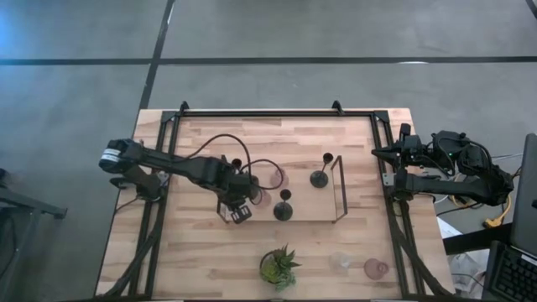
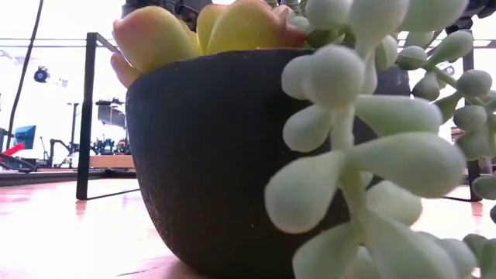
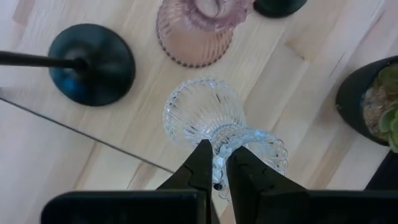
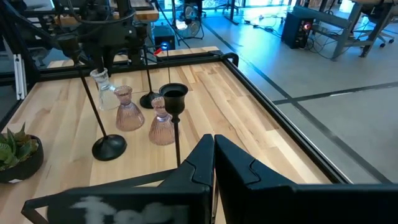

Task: Pick & Place candle stick holders
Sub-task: Put the left transparent glass candle holder on the shelf

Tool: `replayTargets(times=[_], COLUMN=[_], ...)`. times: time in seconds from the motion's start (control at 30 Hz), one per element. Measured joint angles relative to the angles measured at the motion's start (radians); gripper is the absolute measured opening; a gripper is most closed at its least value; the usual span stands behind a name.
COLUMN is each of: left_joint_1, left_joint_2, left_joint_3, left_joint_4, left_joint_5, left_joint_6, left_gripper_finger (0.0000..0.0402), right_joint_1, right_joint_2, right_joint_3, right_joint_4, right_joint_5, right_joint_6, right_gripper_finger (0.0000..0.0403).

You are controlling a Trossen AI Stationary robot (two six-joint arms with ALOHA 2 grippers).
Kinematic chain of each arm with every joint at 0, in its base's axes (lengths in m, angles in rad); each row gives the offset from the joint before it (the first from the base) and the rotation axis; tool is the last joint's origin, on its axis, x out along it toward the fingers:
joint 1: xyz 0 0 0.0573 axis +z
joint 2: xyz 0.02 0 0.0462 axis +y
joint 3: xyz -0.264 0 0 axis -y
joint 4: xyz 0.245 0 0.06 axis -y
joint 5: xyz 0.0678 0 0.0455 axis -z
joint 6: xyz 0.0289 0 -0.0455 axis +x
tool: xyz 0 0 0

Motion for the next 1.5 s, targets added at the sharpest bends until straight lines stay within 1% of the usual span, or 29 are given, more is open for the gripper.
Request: replayTargets(times=[0.6,1.17,1.33,1.5], left_joint_1=[0.002,0.002,0.002,0.003], left_joint_2=[0.018,0.033,0.033,0.033], left_joint_3=[-0.007,-0.009,-0.009,-0.007], left_joint_4=[-0.024,-0.032,-0.028,-0.023], left_joint_5=[0.009,0.007,0.007,0.005], left_joint_6=[-0.069,-0.084,-0.086,-0.086], left_gripper_finger=[0.0029,0.0029,0.0056,0.0061], right_joint_1=[0.000,0.000,0.000,0.000], right_joint_2=[0.000,0.000,0.000,0.000], right_joint_3=[0.000,0.000,0.000,0.000], right_joint_4=[0.000,0.000,0.000,0.000], right_joint_5=[0.000,0.000,0.000,0.000], right_joint_6=[0.000,0.000,0.000,0.000], right_gripper_finger=[0.0008,0.0008,0.0008,0.0008])
